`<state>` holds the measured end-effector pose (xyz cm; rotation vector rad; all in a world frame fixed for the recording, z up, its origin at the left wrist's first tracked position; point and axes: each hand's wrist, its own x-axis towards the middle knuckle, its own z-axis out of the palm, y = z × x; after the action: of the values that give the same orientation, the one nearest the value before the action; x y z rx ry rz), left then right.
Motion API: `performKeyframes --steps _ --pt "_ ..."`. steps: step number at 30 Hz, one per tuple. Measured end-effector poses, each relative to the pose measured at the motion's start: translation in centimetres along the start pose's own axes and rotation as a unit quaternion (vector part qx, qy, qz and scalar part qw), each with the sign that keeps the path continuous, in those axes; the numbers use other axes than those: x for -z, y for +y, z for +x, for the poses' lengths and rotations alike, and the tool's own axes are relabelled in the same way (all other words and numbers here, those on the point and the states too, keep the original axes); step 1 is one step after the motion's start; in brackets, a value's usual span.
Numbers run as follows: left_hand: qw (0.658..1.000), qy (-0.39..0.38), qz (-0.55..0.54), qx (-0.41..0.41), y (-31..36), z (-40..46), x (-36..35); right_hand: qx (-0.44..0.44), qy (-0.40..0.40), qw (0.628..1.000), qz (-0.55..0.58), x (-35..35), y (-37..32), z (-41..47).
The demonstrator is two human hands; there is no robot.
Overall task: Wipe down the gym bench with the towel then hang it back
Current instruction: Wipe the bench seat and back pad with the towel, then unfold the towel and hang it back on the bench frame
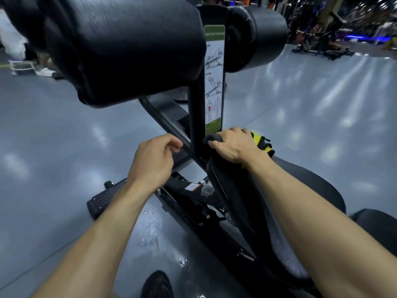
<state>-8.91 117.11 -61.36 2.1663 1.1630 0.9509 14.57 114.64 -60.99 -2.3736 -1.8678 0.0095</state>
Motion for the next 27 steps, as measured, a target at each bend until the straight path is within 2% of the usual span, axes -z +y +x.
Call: performKeyframes --steps 5,7,10,12,13,14,15,18,19,23,25,27 --pt "0.999 0.027 -0.019 0.003 0.7 0.2 0.3 0.052 -0.034 0.993 -0.100 -0.7 -4.0 -0.6" --pt "0.999 0.034 -0.020 -0.006 1.0 0.2 0.0 0.060 -0.038 0.993 -0.099 -0.6 -4.3 -1.0" --pt "0.999 0.029 -0.017 -0.014 1.2 0.1 -0.1 0.098 -0.049 0.994 -0.004 -0.1 -4.2 -2.4" --pt "0.999 0.021 -0.032 -0.016 1.4 -0.2 -0.1 0.095 -0.050 0.977 0.185 0.7 -3.9 -4.2" --pt "0.999 0.015 -0.046 -0.018 1.6 -0.3 -0.1 0.068 -0.040 0.948 0.307 1.3 -3.6 -5.4" --pt "0.998 0.007 -0.066 -0.021 1.8 -0.6 0.1 0.030 -0.029 0.904 0.425 2.1 -3.2 -6.8" --pt "0.996 -0.004 -0.089 -0.026 2.3 -0.9 0.1 -0.010 -0.024 0.845 0.535 2.8 -2.7 -8.2" --pt "0.984 -0.059 -0.157 -0.055 4.2 -2.3 0.0 -0.101 -0.056 0.610 0.784 4.4 -0.9 -12.4" --pt "0.974 -0.096 -0.196 -0.059 5.0 -2.8 -0.2 -0.114 -0.062 0.556 0.821 4.8 -0.5 -14.0" --pt "0.906 -0.260 -0.332 -0.048 8.9 -5.7 -1.7 -0.131 -0.020 0.476 0.869 6.3 1.7 -20.0" --pt "0.874 -0.300 -0.380 -0.037 10.8 -7.0 -2.7 -0.130 -0.006 0.457 0.880 7.3 2.7 -23.1" --pt "0.854 -0.320 -0.409 -0.040 12.4 -8.4 -3.3 -0.127 0.002 0.456 0.881 8.3 3.4 -25.8"
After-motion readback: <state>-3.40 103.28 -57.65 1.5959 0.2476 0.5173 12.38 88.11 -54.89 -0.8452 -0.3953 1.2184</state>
